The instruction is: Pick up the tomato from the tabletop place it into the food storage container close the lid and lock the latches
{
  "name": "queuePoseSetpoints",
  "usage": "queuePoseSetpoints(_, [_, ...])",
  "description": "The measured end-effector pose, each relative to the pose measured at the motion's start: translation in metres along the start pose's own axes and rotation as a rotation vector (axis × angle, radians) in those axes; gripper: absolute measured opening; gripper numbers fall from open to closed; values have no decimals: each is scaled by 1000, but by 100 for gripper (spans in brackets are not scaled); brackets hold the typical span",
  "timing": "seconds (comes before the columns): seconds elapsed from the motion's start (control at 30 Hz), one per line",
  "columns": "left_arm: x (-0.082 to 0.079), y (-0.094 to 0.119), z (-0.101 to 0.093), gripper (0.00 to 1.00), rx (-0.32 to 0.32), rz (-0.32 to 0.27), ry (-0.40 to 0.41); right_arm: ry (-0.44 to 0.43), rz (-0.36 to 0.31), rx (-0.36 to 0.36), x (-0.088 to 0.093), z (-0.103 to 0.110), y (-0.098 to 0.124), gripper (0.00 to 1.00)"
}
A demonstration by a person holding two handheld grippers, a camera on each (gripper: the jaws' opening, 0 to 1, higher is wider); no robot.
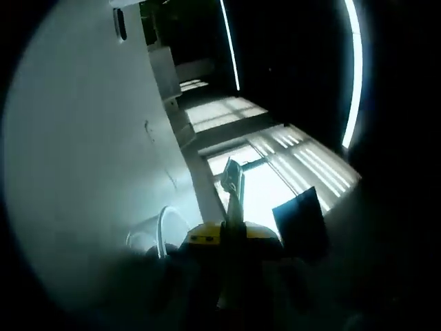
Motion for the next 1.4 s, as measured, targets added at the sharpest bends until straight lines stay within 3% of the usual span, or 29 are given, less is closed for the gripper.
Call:
queuePoseSetpoints(0.03, [2,1,4,0,-39,5,28,-5,0,1,0,0,0,5])
queuePoseSetpoints(0.27, [6,0,6,0,-81,31,39,-32,-6,9,3,0,0,5])
queuePoseSetpoints(0.43, [10,2,8,0,-112,46,42,-65,-13,-27,3,5,0,3])
queuePoseSetpoints(0.57, [10,2,5,0,-136,41,48,-76,39,-137,9,16,3,2])
queuePoseSetpoints(0.8, [11,2,2,0,-179,47,35,-94,97,-218,19,29,10,2])
queuePoseSetpoints(1.03, [11,2,-5,0,-242,57,-23,-98,120,-238,25,33,15,2])
queuePoseSetpoints(1.3, [8,-2,-13,0,-360,84,-112,-101,116,-229,27,33,17,2])
queuePoseSetpoints(1.33, [7,-2,-12,0,-373,89,-153,-100,115,-228,27,33,17,2])
queuePoseSetpoints(1.4, [8,-3,-15,2,-367,97,-178,-103,111,-226,27,33,17,2])
Point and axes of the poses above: the point that each gripper's makers call its tool centre point, and the gripper's own axes: y roughly backward along the fingers, z roughly to its left, x roughly out of its underside, the point moved 9 cm from there along y, roughly backward along the fingers, and after that the axes turned 13 degrees about -z, right-handed, at the moved point
